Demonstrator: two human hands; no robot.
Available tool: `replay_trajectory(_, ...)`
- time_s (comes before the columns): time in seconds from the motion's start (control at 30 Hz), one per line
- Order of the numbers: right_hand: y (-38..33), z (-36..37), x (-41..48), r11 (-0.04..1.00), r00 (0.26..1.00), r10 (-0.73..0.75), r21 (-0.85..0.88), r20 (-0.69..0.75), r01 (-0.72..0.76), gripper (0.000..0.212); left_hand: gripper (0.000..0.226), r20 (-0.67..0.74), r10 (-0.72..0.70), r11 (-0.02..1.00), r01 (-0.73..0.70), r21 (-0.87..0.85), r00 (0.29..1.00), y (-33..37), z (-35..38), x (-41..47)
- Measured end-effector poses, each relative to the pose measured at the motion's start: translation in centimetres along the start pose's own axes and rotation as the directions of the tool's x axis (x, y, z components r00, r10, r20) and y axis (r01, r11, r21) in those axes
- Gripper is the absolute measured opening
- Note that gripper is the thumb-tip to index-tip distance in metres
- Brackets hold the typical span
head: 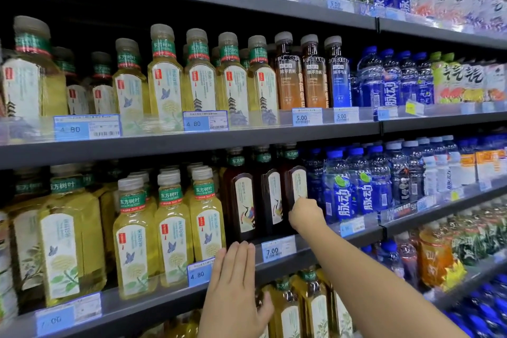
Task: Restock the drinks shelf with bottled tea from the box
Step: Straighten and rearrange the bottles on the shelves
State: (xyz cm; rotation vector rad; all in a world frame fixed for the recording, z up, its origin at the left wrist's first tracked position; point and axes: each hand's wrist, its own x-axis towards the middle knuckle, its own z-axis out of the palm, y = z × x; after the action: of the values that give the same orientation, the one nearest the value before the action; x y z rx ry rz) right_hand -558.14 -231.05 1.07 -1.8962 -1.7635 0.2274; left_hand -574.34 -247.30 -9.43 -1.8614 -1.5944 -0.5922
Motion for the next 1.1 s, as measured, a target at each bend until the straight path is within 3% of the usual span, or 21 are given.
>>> replay_trajectory(0.13,1.3,-1.6,-4.0,0.979,0.970,-0.204,-0.003,-0.131,0.205,0.035,0.084,0.027,-0.012,1.000,0.012,-0.004,1.000,0.2,-0.5,-0.4)
replay_trajectory(0.27,4.9,-3.3,-9.6,0.909,0.864,-0.416,-0.117,-0.284,0.399,0.028,0.073,0.038,-0.023,0.999,0.024,-0.036,0.999,2.4,-2.4,-1.2)
replay_trajectory(0.4,12.1,-3.6,-15.5,0.891,0.865,-0.452,-0.152,-0.219,0.427,0.022,0.049,0.055,0.124,0.985,-0.116,-0.131,0.991,7.8,-3.0,-4.2)
replay_trajectory(0.53,22.0,-2.7,-21.0,0.934,0.937,-0.346,-0.118,-0.056,0.338,0.026,0.027,0.094,0.240,0.938,-0.206,-0.279,0.966,14.8,-1.3,-8.7)
replay_trajectory(0.7,34.0,0.8,-26.9,0.976,0.963,-0.169,-0.102,0.211,0.194,0.023,0.022,0.139,0.394,0.870,-0.321,-0.373,0.908,24.0,2.9,-14.3)
replay_trajectory(0.83,42.3,5.7,-30.6,0.975,0.918,-0.073,-0.164,0.390,0.147,0.025,0.020,0.227,0.474,0.822,-0.336,-0.460,0.851,30.1,7.8,-18.2)
replay_trajectory(0.97,50.0,11.3,-32.8,0.968,0.843,0.119,-0.249,0.524,0.019,0.046,0.009,0.390,0.542,0.797,-0.308,-0.519,0.744,34.2,13.5,-22.1)
replay_trajectory(1.1,55.7,16.4,-33.3,0.932,0.739,0.325,-0.334,0.590,-0.143,0.058,0.016,0.530,0.580,0.792,-0.275,-0.545,0.619,35.9,19.8,-25.5)
